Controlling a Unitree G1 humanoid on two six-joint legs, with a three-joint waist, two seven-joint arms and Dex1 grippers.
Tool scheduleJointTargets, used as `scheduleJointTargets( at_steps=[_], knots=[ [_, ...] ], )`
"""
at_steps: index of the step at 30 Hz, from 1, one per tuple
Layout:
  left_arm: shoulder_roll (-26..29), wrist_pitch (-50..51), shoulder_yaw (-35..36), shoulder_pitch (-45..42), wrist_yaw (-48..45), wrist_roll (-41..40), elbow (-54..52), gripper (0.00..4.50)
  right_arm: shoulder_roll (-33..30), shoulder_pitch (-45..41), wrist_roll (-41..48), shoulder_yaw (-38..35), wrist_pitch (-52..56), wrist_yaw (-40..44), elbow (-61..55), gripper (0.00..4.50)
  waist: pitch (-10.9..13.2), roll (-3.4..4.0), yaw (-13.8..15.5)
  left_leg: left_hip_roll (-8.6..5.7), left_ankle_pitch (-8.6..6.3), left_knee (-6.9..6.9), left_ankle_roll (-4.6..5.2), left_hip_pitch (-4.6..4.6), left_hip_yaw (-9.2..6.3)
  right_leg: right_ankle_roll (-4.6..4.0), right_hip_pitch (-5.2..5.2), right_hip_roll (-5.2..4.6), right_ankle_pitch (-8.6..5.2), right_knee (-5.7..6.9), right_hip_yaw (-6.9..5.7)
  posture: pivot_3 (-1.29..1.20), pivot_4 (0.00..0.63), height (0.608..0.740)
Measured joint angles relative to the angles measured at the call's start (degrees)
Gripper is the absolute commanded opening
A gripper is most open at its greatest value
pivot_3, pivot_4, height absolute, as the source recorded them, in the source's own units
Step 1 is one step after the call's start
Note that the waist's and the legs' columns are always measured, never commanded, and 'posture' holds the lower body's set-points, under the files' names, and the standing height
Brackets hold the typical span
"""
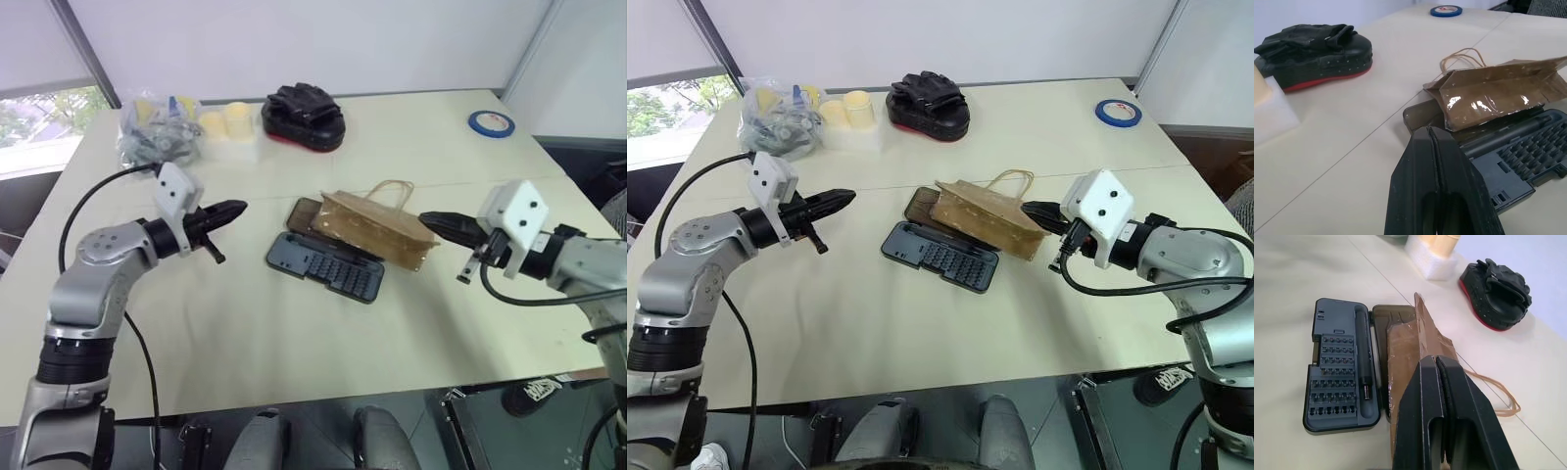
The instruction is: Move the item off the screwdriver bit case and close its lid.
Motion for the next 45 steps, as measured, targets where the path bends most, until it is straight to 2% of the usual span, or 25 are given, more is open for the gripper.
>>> scheduleJointTargets(
  at_steps=[2, 8, 15, 24, 45],
  knots=[
    [-0.02, -0.02, -0.22, -0.14, -0.1, 0.02, 0.24, 0.0, 0.0, 0.22, -0.08, 0.0, 0.0, 0.0, 0.0, 1.24, 0.0, 0.0, 0.0, 0.0, 0.0, 0.0, 0.0, 0.0, 0.0, 0.0, 0.0, 0.0, 0.0, 0.0, 0.0, 0.0, 0.15, 0.74],
    [-0.1, -0.16, -0.42, -0.78, -0.5, 0.11, 0.52, 0.0, -0.21, 1.44, -2.28, 0.13, -0.19, -0.66, 0.0, 4.38, 0.0, 0.0, -0.01, 0.0, 0.0, 0.0, -0.01, 0.0, 0.01, 0.0, 0.0, 0.0, 0.0, 0.0, 0.0, 0.0, 0.15, 0.74],
    [-0.27, -0.27, -0.92, -1.09, -0.7, 0.31, 0.77, 0.0, 1.74, 1.27, -6.37, 3.66, -0.7, -3.6, 2.6, 4.45, 0.0, 0.0, -0.06, 0.0, 0.07, 0.0, -0.13, 0.0, 0.02, 0.0, -0.01, 0.0, 0.0, 0.0, 0.0, 0.0, 0.15, 0.74],
    [-0.85, -0.46, -1.18, -1.74, -0.92, 1.39, 1.49, 0.0, 3.54, 1.21, -16.27, 14.12, -7.48, -4.76, 11.06, 4.45, 0.01, 0.0, -0.17, -0.01, 0.08, 0.0, -0.15, -0.02, 0.11, 0.0, -0.03, 0.0, 0.0, 0.01, 0.0, 0.0, 0.15, 0.74],
    [-0.84, -0.45, -1.02, 0.3, 0.38, 1.4, -0.36, 0.0, 6.66, -3.33, -32.9, 21.47, -13.16, -9.75, 21.17, 4.45, 0.01, 0.0, -0.33, -0.01, 0.09, 0.0, -0.17, -0.03, 0.1, 0.0, -0.05, 0.0, 0.0, 0.01, 0.0, 0.0, 0.15, 0.74]
  ],
)
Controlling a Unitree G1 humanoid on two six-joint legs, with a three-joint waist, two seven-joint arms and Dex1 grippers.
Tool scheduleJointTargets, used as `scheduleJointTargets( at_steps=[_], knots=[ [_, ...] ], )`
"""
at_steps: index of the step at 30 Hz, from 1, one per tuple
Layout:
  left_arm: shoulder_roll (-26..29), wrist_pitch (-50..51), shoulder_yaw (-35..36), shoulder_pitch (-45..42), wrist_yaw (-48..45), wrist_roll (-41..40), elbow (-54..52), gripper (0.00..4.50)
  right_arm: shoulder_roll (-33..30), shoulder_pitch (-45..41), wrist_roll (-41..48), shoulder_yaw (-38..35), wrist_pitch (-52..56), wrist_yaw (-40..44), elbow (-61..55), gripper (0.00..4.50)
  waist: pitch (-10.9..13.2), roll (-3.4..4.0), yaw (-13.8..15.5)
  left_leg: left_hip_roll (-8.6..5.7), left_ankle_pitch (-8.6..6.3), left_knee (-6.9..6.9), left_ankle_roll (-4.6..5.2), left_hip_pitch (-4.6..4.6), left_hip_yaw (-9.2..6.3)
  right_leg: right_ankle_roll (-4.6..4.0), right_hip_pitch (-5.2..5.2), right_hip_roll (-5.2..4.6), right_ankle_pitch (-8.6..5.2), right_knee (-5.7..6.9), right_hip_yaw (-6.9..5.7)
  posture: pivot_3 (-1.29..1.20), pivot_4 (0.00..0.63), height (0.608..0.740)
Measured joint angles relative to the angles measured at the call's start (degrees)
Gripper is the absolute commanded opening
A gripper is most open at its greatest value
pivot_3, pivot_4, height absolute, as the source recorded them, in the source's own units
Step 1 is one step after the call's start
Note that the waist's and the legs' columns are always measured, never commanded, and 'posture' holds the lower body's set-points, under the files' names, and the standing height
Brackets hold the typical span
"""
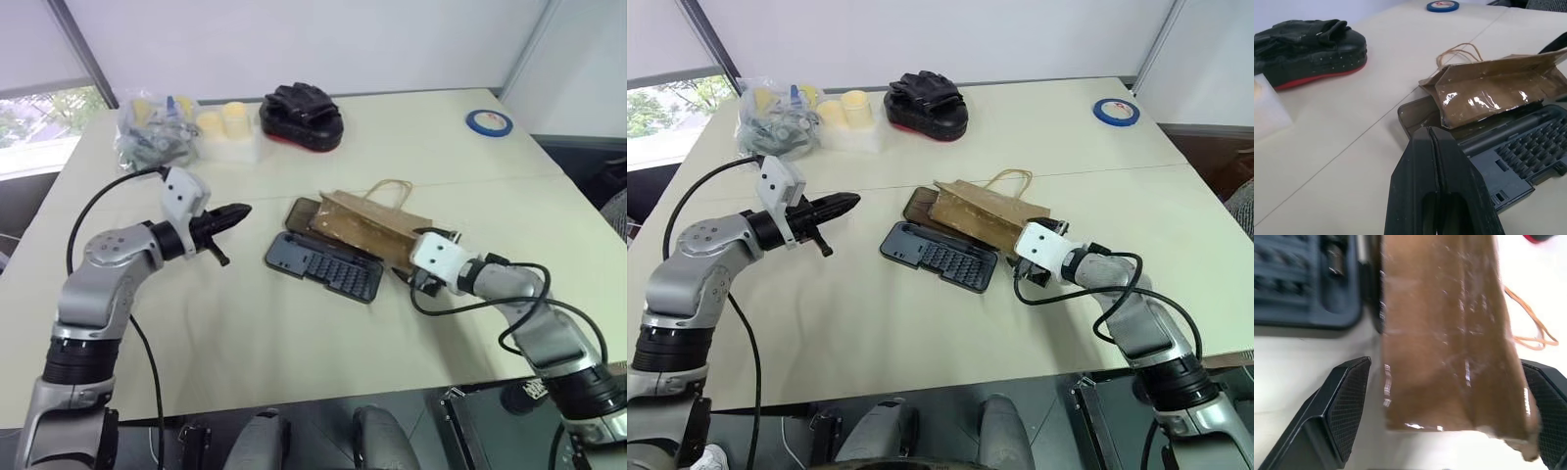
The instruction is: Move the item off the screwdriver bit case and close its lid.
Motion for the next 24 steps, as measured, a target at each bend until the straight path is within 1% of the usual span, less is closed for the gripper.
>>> scheduleJointTargets(
  at_steps=[5, 9, 10, 11, 13, 14, 18, 24],
  knots=[
    [-0.35, 0.0, 0.0, 0.21, 0.84, -0.01, -0.57, 0.0, 0.87, -1.97, -4.05, 0.97, -0.25, -2.22, 1.55, 4.45, 0.0, 0.0, -0.19, 0.0, 0.0, 0.0, 0.0, 0.0, 0.01, 0.0, -0.01, 0.0, 0.0, 0.0, 0.0, 0.0, 0.15, 0.74],
    [-0.38, 0.0, 0.01, 0.27, 1.16, 0.0, -0.57, 0.0, 1.44, -2.44, -5.48, 1.07, -0.38, -3.1, 2.48, 4.45, 0.0, 0.0, -0.19, 0.0, 0.0, -0.01, 0.0, 0.0, 0.01, 0.0, -0.01, 0.0, 0.0, 0.0, 0.0, 0.0, 0.15, 0.74],
    [-0.41, -0.01, 0.0, 0.27, 1.22, 0.0, -0.57, 0.0, 1.8, -2.44, -5.48, 1.07, -0.31, -3.11, 2.52, 3.93, 0.0, 0.0, -0.22, 0.0, 0.0, -0.01, 0.0, 0.0, 0.01, 0.0, -0.01, 0.0, 0.0, 0.0, 0.0, 0.0, 0.15, 0.74],
    [-0.48, -0.02, 0.0, 0.27, 1.29, 0.01, -0.57, 0.0, 2.01, -2.44, -5.48, 1.08, -0.27, -3.1, 2.53, 3.61, 0.0, 0.0, -0.27, 0.0, 0.0, -0.01, 0.0, 0.0, 0.01, 0.0, -0.01, 0.0, 0.0, 0.0, 0.0, 0.0, 0.15, 0.74],
    [-0.55, -0.02, 0.0, 0.27, 1.38, 0.01, -0.57, 0.0, 2.02, -2.44, -5.49, 1.07, -0.2, -3.09, 2.53, 2.6, 0.0, 0.0, -0.33, 0.0, 0.0, -0.01, 0.0, 0.0, 0.01, 0.0, -0.01, 0.0, 0.0, 0.0, 0.0, 0.0, 0.15, 0.74],
    [-0.59, -0.02, 0.0, 0.27, 1.41, 0.01, -0.57, 0.0, 2.07, -2.44, -5.47, 1.07, -0.13, -3.03, 2.53, 2.01, 0.0, 0.0, -0.39, 0.0, 0.0, -0.01, 0.0, 0.0, 0.0, 0.0, -0.01, 0.0, 0.0, 0.0, 0.0, 0.0, 0.15, 0.74],
    [-0.71, -0.12, 0.0, 0.27, 1.45, 0.03, -0.57, 0.0, 2.5, -2.43, -5.48, 1.06, 0.19, -3.07, 2.45, 0.06, 0.0, 0.0, -0.93, 0.0, 0.0, -0.01, 0.0, 0.0, -0.01, 0.0, -0.01, 0.0, 0.0, 0.0, 0.0, 0.0, 0.15, 0.74],
    [-1.01, -0.28, 0.0, 0.27, 1.59, 0.18, -0.56, 0.0, 3.3, -2.44, -5.94, 0.35, 1.84, -4.04, 2.09, 0.06, 0.0, 0.0, -1.0, 0.0, 0.0, -0.02, 0.0, 0.0, -0.02, 0.0, -0.01, 0.0, 0.0, 0.0, 0.0, 0.0, 0.15, 0.74]
  ],
)
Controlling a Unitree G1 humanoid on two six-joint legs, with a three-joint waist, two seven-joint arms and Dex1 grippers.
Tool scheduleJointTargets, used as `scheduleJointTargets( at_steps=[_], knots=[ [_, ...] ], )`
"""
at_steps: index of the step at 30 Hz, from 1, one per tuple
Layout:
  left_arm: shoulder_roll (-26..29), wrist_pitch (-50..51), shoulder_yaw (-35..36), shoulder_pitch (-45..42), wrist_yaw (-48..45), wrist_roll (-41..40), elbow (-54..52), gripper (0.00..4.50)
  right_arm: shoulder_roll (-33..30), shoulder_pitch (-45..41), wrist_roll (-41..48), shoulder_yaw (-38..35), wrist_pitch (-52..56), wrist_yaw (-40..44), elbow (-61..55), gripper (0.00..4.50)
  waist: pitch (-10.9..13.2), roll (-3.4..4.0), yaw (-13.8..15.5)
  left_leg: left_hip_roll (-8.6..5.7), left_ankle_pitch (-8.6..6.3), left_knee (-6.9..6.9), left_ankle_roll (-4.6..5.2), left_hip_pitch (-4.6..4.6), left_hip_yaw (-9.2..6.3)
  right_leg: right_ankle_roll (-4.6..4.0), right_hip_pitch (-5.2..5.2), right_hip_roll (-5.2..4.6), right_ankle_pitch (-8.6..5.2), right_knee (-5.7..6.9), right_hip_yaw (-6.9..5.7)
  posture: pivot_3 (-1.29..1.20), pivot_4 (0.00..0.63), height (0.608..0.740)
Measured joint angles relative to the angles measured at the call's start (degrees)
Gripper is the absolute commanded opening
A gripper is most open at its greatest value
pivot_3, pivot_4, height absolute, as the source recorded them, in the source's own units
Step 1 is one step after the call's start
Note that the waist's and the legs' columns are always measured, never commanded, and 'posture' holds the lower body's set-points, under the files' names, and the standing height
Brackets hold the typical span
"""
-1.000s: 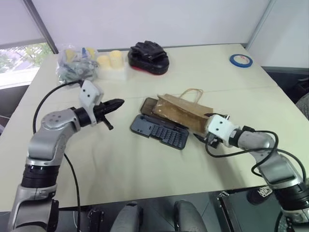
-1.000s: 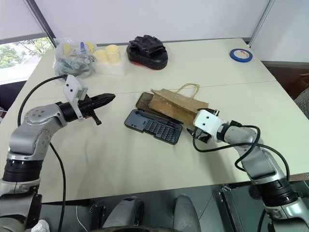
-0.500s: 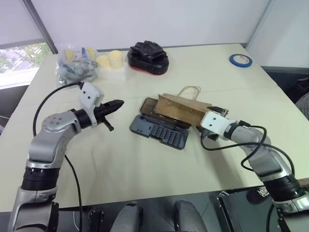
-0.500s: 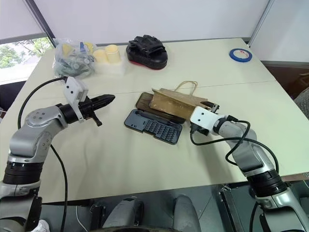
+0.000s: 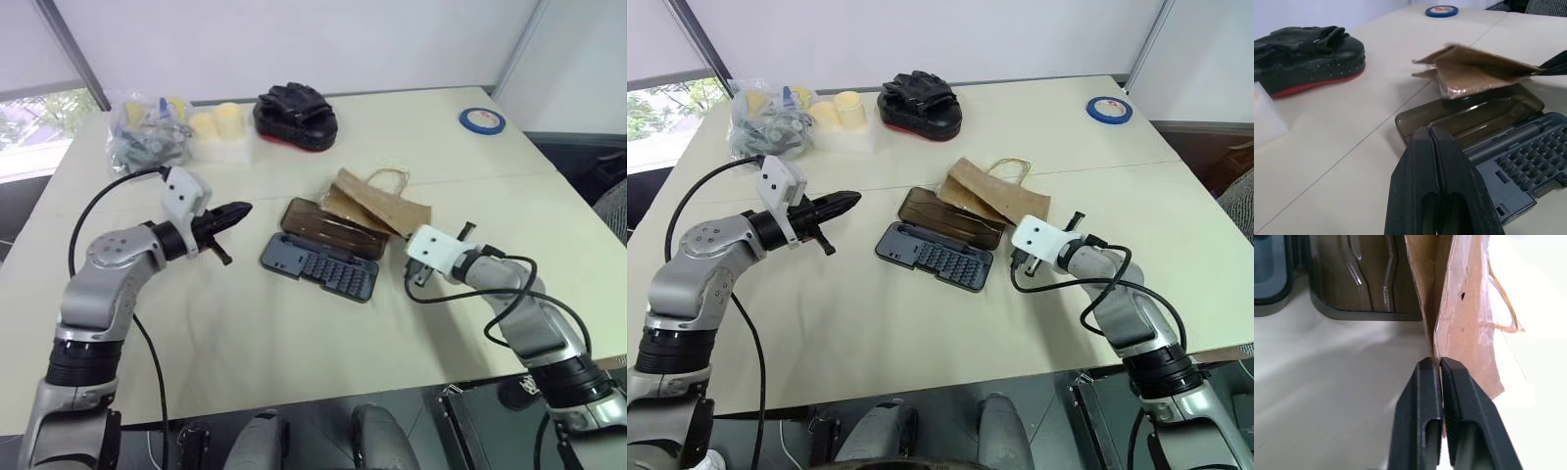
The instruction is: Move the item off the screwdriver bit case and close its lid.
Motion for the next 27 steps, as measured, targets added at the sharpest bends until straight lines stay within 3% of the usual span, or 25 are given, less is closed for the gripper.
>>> scheduleJointTargets(
  at_steps=[4, 13, 27],
  knots=[
    [-0.37, -0.05, 0.0, 0.0, 0.34, 0.3, 0.01, 0.0, 1.07, -0.57, -0.33, -2.29, 2.84, -3.14, -0.07, 0.06, 0.0, 0.0, 0.06, 0.0, 0.0, 0.0, 0.0, 0.0, -0.04, 0.0, 0.0, 0.0, 0.0, 0.0, 0.01, 0.0, 0.15, 0.74],
    [-0.55, -0.13, -0.05, -0.01, 0.34, 0.6, 0.03, 0.0, 0.96, -3.78, -7.56, -12.87, 12.7, -19.11, 3.22, 0.06, 0.0, 0.01, 0.04, -0.01, 0.0, -0.02, 0.0, -0.02, 0.05, 0.0, -0.04, -0.01, 0.0, 0.0, 0.03, 0.0, 0.15, 0.74],
    [-0.8, -0.59, -0.72, -0.1, -0.12, 1.02, 0.06, 0.0, 3.88, -5.6, -13.0, -12.23, 30.75, -27.68, 12.38, 0.06, 0.0, 0.03, -0.16, -0.01, 0.0, -0.04, -0.01, -0.02, 0.13, 0.0, -0.06, -0.01, 0.0, 0.01, 0.06, 0.0, 0.15, 0.74]
  ],
)
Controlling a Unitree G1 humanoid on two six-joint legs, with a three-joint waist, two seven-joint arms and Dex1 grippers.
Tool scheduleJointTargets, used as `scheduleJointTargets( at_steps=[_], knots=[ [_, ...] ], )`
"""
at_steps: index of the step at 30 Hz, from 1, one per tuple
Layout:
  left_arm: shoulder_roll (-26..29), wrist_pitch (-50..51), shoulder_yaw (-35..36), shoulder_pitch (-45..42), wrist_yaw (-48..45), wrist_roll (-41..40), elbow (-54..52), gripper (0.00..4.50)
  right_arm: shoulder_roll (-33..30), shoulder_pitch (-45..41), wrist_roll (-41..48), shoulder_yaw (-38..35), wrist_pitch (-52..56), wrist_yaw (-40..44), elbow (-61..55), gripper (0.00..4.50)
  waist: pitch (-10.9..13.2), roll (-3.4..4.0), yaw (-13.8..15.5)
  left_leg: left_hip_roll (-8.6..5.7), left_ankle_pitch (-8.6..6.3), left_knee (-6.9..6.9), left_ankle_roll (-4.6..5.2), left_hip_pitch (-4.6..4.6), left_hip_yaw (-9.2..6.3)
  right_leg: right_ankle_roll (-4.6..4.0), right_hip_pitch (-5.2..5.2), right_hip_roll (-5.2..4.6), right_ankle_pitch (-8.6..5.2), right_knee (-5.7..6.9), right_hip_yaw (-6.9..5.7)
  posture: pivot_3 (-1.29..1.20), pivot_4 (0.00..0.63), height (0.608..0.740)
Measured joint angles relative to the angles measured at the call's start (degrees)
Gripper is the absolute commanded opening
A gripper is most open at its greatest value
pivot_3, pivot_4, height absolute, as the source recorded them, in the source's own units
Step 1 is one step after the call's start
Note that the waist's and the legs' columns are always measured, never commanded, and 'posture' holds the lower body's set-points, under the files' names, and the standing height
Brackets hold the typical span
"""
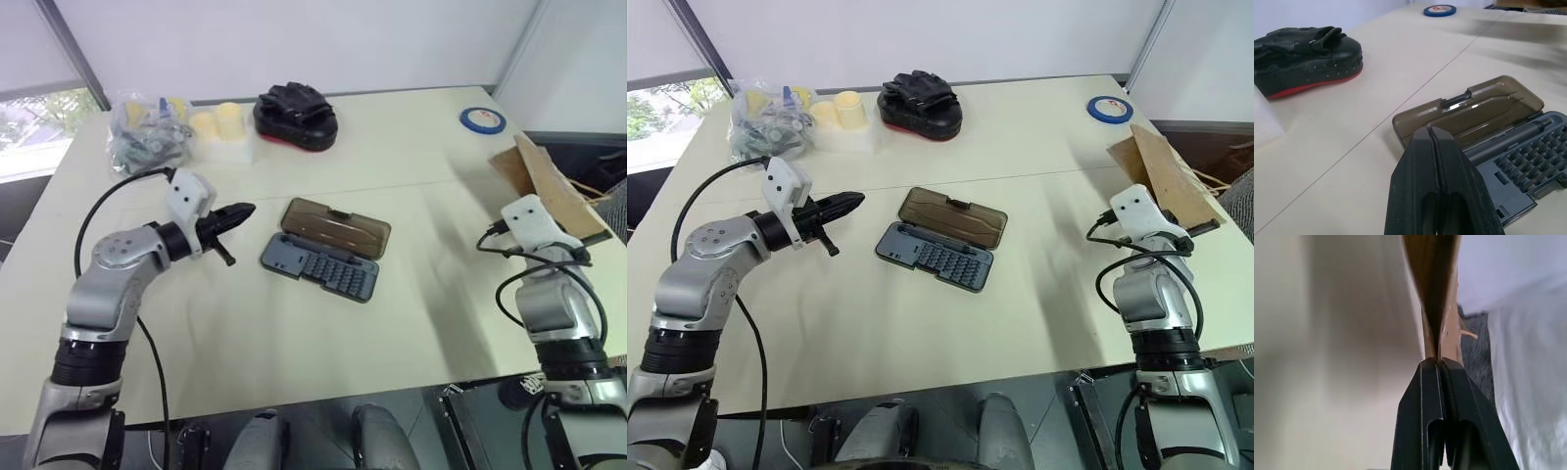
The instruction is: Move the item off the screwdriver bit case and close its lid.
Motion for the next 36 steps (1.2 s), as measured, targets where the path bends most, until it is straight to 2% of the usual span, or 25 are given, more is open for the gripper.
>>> scheduleJointTargets(
  at_steps=[1, 4, 8, 11, 16, 22, 28, 36],
  knots=[
    [0.0, 0.0, -0.12, 0.0, 0.01, 0.0, 0.0, 0.0, 0.56, -0.29, 0.02, -0.2, 0.88, -0.27, 0.23, 0.06, 0.0, 0.0, -0.04, 0.0, 0.0, 0.0, 0.0, 0.0, -0.01, 0.0, 0.0, 0.0, 0.0, 0.0, 0.0, 0.0, 0.15, 0.74],
    [-0.26, 0.0, -0.38, 0.0, 0.03, -0.01, -0.02, 0.0, 2.19, -0.75, 0.94, -1.04, 1.92, -0.73, 0.78, 0.9, 0.0, 0.0, -0.06, 0.0, 0.0, 0.0, 0.0, 0.0, 0.0, 0.0, 0.0, 0.0, 0.0, 0.0, 0.0, 0.0, 0.15, 0.74],
    [-0.25, 0.0, -0.38, 0.05, 0.07, 0.03, -0.03, 0.0, 2.85, -0.9, 2.5, -2.39, 2.82, -0.72, 0.79, 3.04, 0.0, 0.0, 0.02, -0.01, 0.0, 0.0, 0.0, 0.0, 0.0, 0.0, 0.0, 0.0, 0.0, 0.0, 0.0, 0.0, 0.15, 0.74],
    [-0.25, 0.0, -0.38, 0.05, 0.2, 0.03, -0.03, 0.0, 2.76, -0.92, 2.85, -2.53, 3.12, -0.58, 0.73, 4.46, 0.0, 0.0, -0.06, 0.0, 0.0, 0.0, 0.0, 0.0, 0.0, 0.0, 0.0, 0.0, 0.0, 0.0, 0.0, 0.0, 0.15, 0.74],
    [-0.25, -0.01, -0.38, 0.11, 0.29, 0.03, -0.03, 0.0, 2.24, -0.63, 3.4, -2.67, 2.85, 1.12, -5.24, 4.46, 0.0, 0.02, -0.11, 0.0, 0.0, 0.0, 0.0, 0.0, -0.01, 0.0, -0.01, 0.0, 0.0, 0.01, 0.0, 0.0, 0.15, 0.74],
    [-0.23, 0.0, -0.39, 0.1, -0.2, -0.04, 0.0, 0.0, 4.11, -3.12, 7.57, -1.89, 3.34, 7.68, -16.3, 4.46, 0.0, 0.02, -0.11, 0.0, 0.0, -0.01, 0.0, 0.0, -0.03, 0.0, -0.02, 0.01, 0.0, 0.01, -0.01, 0.0, 0.15, 0.74],
    [-0.23, 0.01, -0.47, -0.53, -0.38, -0.04, 0.44, 0.0, 8.61, -10.7, 15.76, -0.42, 8.93, 15.72, -20.59, 4.46, 0.01, 0.02, -0.15, 0.01, 0.0, -0.01, 0.0, 0.0, -0.17, 0.0, -0.03, 0.01, 0.0, 0.02, -0.02, 0.0, 0.15, 0.74],
    [-0.24, 0.01, -0.49, -0.84, -0.35, -0.04, 0.79, 0.0, 12.66, -11.05, 25.47, 1.54, 18.4, 21.51, -21.1, 4.46, 0.01, 0.03, -0.13, -0.02, 0.0, -0.01, 0.0, -0.03, -0.24, 0.0, -0.07, -0.02, 0.0, 0.03, -0.02, 0.0, 0.15, 0.74]
  ],
)
